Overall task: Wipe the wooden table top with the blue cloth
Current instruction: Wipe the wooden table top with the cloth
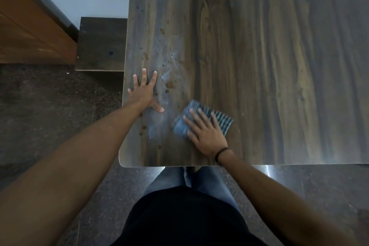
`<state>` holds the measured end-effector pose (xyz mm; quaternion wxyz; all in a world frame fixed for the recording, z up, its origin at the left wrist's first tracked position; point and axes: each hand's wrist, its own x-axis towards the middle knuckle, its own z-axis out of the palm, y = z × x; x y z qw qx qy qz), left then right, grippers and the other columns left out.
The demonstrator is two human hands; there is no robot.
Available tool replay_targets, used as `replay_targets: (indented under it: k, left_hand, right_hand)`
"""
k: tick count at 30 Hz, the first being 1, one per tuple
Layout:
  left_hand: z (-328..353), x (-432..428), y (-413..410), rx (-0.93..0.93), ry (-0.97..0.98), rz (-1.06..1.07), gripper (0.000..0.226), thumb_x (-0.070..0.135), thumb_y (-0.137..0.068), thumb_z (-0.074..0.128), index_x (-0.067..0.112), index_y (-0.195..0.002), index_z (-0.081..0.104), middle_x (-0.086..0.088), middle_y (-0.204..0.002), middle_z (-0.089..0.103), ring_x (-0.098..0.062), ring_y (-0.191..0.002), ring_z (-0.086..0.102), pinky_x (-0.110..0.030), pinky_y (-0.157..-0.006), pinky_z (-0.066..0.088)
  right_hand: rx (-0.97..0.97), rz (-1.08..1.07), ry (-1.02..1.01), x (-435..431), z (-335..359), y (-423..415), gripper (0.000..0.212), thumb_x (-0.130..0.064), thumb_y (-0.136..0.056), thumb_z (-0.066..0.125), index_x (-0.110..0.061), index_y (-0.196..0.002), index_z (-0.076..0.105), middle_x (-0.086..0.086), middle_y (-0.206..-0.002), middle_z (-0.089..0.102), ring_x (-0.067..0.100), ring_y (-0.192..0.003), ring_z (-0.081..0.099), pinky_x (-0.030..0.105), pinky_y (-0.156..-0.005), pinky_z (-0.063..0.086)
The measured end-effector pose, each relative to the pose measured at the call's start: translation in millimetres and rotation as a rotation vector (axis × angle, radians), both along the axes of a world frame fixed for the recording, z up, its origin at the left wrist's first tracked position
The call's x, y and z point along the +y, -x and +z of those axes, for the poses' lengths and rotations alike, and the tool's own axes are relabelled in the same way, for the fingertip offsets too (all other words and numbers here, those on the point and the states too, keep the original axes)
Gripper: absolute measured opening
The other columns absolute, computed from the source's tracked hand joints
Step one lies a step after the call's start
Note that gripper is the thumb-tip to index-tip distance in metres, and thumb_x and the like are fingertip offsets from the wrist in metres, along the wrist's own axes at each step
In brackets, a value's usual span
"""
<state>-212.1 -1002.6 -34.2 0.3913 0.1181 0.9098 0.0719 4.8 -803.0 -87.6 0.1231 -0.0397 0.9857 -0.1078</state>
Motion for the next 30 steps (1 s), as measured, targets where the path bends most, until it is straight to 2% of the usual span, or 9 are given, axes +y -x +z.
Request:
replay_targets:
  k: [3, 6, 8, 11, 13, 18, 21, 25, 30]
  left_hand:
    - [6, 1, -11, 0.038, 0.005, 0.004, 0.151, 0.048, -0.06, 0.094, 0.034, -0.157, -0.021, 0.0, -0.161, -0.038, -0.039, -0.15, -0.025, -0.069, -0.119, 0.009]
    - [9, -4, -39, 0.079, 0.023, -0.039, 0.15, 0.052, -0.061, 0.092, 0.033, -0.157, -0.023, -0.002, -0.16, -0.039, -0.039, -0.15, -0.026, -0.067, -0.119, 0.008]
    - [7, -11, -61, 0.069, 0.066, -0.077, 0.152, 0.055, -0.059, 0.091, 0.034, -0.155, -0.026, -0.002, -0.159, -0.041, -0.039, -0.15, -0.026, -0.066, -0.119, 0.009]
    - [1, -24, -88, 0.044, 0.115, -0.1, 0.155, 0.054, -0.057, 0.093, 0.035, -0.155, -0.026, -0.001, -0.157, -0.043, -0.04, -0.15, -0.025, -0.065, -0.119, 0.01]
    - [-3, -27, -102, 0.02, 0.13, -0.09, 0.155, 0.051, -0.057, 0.094, 0.034, -0.156, -0.024, -0.001, -0.158, -0.043, -0.04, -0.15, -0.024, -0.064, -0.12, 0.01]
    - [-7, -29, -114, 0.018, 0.108, -0.045, 0.154, 0.045, -0.057, 0.096, 0.034, -0.157, -0.021, 0.002, -0.16, -0.04, -0.036, -0.15, -0.027, -0.066, -0.119, 0.013]
    - [-6, -30, -112, 0.013, 0.091, -0.048, 0.155, 0.045, -0.056, 0.097, 0.035, -0.157, -0.021, 0.003, -0.16, -0.04, -0.037, -0.15, -0.026, -0.068, -0.118, 0.014]
    - [-6, -29, -113, 0.024, 0.115, -0.038, 0.154, 0.043, -0.057, 0.097, 0.034, -0.158, -0.02, 0.002, -0.16, -0.038, -0.037, -0.15, -0.025, -0.067, -0.118, 0.014]
    - [-4, -30, -111, 0.021, 0.104, -0.041, 0.153, 0.043, -0.057, 0.096, 0.033, -0.158, -0.02, 0.002, -0.161, -0.038, -0.038, -0.15, -0.025, -0.068, -0.117, 0.013]
  right_hand:
    - [0.043, 0.296, 0.004, 3, -7, -75, 0.057, -0.053, -0.106, 0.027, -0.038, -0.159, 0.015, -0.007, -0.168, 0.008, 0.019, -0.155, 0.004, 0.056, -0.121, 0.015]
    - [0.026, 0.454, 0.007, 27, -10, -77, 0.056, -0.056, -0.105, 0.029, -0.043, -0.157, 0.016, -0.01, -0.167, 0.01, 0.017, -0.154, 0.009, 0.053, -0.122, 0.013]
    - [0.037, 0.327, 0.019, 35, -7, -53, 0.054, -0.056, -0.104, 0.026, -0.046, -0.156, 0.018, -0.012, -0.166, 0.011, 0.016, -0.154, 0.009, 0.056, -0.122, 0.014]
    - [-0.016, -0.18, 0.087, 25, 2, -25, 0.054, -0.056, -0.104, 0.023, -0.047, -0.156, 0.015, -0.016, -0.166, 0.002, 0.014, -0.154, -0.001, 0.054, -0.123, 0.0]
    - [-0.017, -0.322, 0.101, 4, 2, -30, 0.055, -0.055, -0.104, 0.023, -0.044, -0.157, 0.013, -0.014, -0.166, 0.0, 0.016, -0.154, -0.003, 0.054, -0.122, -0.005]
    - [0.009, 0.22, 0.031, 24, -8, -100, 0.054, -0.055, -0.105, 0.02, -0.046, -0.157, 0.009, -0.012, -0.167, 0.003, 0.017, -0.155, 0.001, 0.055, -0.123, 0.003]
    - [-0.035, -0.004, 0.026, 59, -4, -104, 0.054, -0.062, -0.101, 0.009, -0.052, -0.154, 0.0, -0.018, -0.165, -0.007, 0.013, -0.154, -0.008, 0.055, -0.122, 0.003]
    - [-0.077, -0.353, 0.047, 49, 0, -108, 0.056, -0.058, -0.103, 0.017, -0.048, -0.157, 0.004, -0.016, -0.165, -0.01, 0.015, -0.153, -0.014, 0.054, -0.122, -0.009]
    - [-0.037, 0.081, 0.025, 5, -5, -117, 0.054, -0.053, -0.105, 0.024, -0.046, -0.157, 0.012, -0.008, -0.168, 0.004, 0.022, -0.155, 0.002, 0.06, -0.121, 0.005]
